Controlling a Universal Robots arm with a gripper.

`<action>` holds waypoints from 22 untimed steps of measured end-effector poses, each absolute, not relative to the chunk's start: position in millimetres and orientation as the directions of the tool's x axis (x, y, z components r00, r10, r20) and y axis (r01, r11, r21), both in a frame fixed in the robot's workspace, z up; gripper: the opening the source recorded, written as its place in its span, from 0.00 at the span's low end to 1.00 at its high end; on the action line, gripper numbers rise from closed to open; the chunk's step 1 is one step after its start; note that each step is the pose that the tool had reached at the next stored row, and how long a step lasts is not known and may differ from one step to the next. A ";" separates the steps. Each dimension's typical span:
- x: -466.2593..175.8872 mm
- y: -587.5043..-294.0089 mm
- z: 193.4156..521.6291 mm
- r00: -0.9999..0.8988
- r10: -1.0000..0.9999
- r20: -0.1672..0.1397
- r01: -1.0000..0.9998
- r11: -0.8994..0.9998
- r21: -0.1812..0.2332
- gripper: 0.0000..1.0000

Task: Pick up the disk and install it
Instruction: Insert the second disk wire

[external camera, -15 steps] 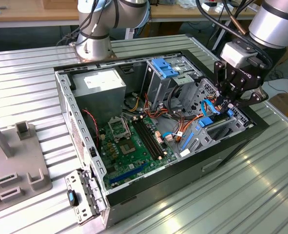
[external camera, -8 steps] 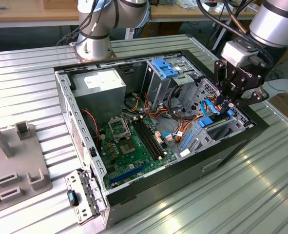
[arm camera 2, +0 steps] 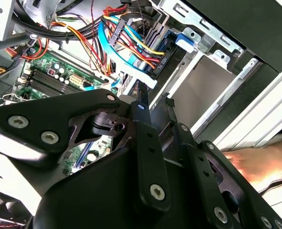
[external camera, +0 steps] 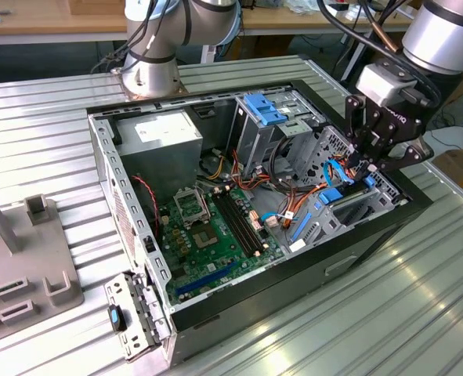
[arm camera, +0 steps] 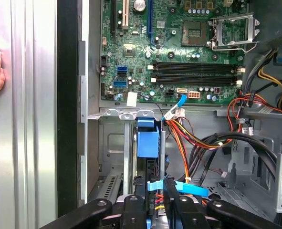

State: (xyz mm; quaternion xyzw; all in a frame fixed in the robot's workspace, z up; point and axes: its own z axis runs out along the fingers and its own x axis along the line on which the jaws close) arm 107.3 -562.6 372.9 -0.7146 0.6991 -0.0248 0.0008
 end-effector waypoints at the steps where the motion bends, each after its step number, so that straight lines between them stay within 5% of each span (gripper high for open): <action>1: 107.3 -562.6 373.1 0.021 -0.999 0.034 -0.999 -0.022 -0.036 0.30; 22: 107.3 -562.6 377.8 0.021 -0.999 0.034 -0.999 -0.022 -0.036 0.30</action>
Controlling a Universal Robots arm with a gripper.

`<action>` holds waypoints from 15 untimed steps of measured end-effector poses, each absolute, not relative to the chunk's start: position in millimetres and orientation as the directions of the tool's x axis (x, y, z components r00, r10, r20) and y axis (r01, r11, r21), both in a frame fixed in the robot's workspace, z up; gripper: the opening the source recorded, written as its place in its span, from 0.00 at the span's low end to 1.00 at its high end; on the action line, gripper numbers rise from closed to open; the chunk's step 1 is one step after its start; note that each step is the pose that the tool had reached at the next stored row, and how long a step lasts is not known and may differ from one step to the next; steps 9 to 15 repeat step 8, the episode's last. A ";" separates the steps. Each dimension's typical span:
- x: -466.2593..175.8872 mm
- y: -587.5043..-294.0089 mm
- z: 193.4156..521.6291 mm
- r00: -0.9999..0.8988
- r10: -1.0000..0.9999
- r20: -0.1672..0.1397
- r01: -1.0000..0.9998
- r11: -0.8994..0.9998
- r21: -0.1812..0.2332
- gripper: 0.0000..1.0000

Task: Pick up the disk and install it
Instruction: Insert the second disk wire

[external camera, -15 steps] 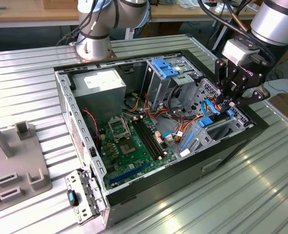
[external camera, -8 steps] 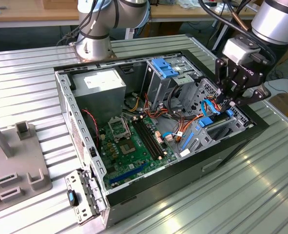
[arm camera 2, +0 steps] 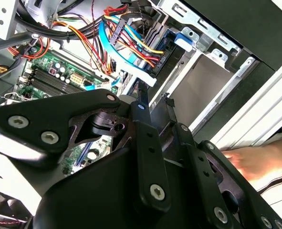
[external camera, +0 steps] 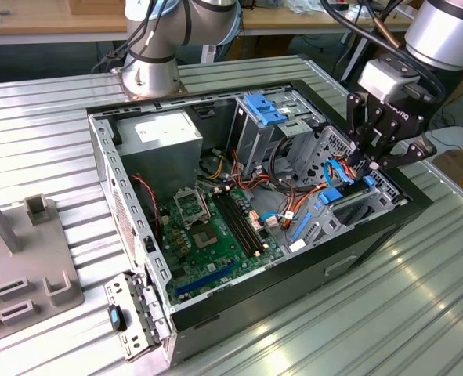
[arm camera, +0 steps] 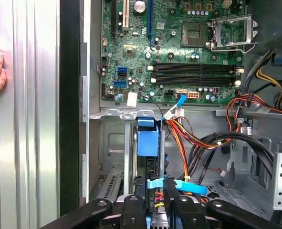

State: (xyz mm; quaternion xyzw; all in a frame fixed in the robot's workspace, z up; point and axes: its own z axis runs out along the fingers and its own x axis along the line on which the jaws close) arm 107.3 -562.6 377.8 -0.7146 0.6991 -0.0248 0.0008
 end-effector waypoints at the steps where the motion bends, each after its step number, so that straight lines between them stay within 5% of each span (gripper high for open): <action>1: 107.3 -562.6 378.2 0.021 -0.999 0.035 -0.999 -0.022 -0.036 0.30; 15: 107.3 -562.6 381.1 0.021 -0.999 0.034 -0.999 -0.022 -0.036 0.30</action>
